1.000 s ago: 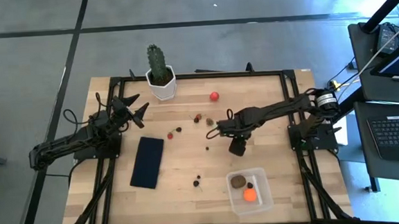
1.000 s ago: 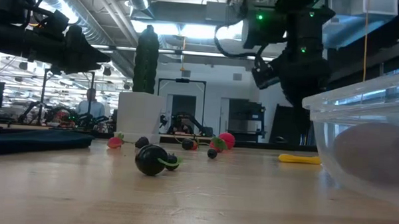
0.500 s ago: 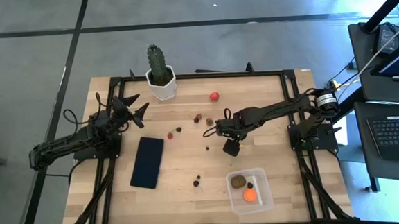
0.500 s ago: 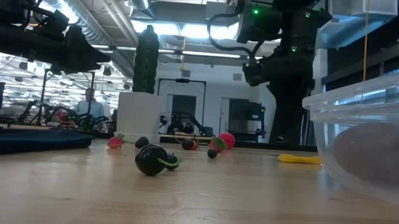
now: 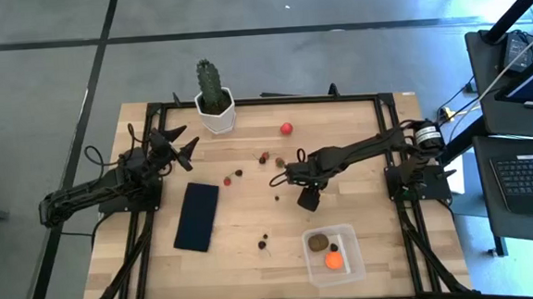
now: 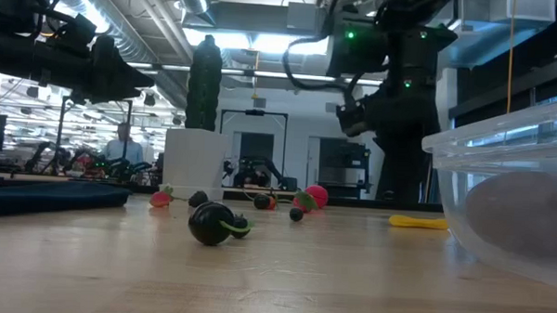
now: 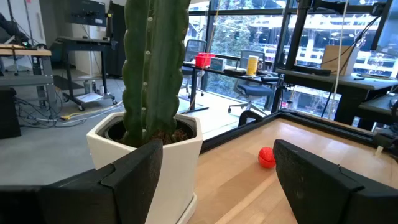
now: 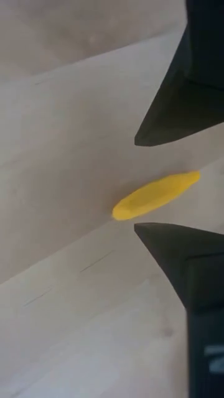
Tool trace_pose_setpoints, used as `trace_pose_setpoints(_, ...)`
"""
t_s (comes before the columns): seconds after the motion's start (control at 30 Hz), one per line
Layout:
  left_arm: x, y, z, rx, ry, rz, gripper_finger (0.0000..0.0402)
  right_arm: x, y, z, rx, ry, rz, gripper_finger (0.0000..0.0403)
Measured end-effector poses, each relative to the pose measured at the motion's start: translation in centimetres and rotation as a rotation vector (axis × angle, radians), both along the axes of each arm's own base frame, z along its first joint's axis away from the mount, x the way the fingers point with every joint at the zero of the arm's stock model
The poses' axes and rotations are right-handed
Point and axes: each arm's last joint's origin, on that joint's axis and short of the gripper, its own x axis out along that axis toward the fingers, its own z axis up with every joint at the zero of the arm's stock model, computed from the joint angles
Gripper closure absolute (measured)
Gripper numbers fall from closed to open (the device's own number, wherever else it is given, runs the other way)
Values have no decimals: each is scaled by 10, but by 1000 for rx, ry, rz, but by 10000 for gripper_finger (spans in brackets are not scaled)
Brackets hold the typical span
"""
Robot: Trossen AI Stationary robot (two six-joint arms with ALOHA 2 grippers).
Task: Pick and placing Produce into tupperware
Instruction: Put the corn into the transparent bin
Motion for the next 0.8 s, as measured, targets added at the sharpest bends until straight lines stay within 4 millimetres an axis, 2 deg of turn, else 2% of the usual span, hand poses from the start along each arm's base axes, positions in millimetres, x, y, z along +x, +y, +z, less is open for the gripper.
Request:
trace_pose_setpoints(0.2,0,0,0,0,0,0,104,-1,6,-3,-1,24,20,189)
trace_pose_setpoints(0.5,0,0,0,0,0,0,104,2,14,-23,-5,85,46,190)
trace_pose_setpoints(0.8,0,0,0,0,0,0,104,2,14,-26,2,98,46,190)
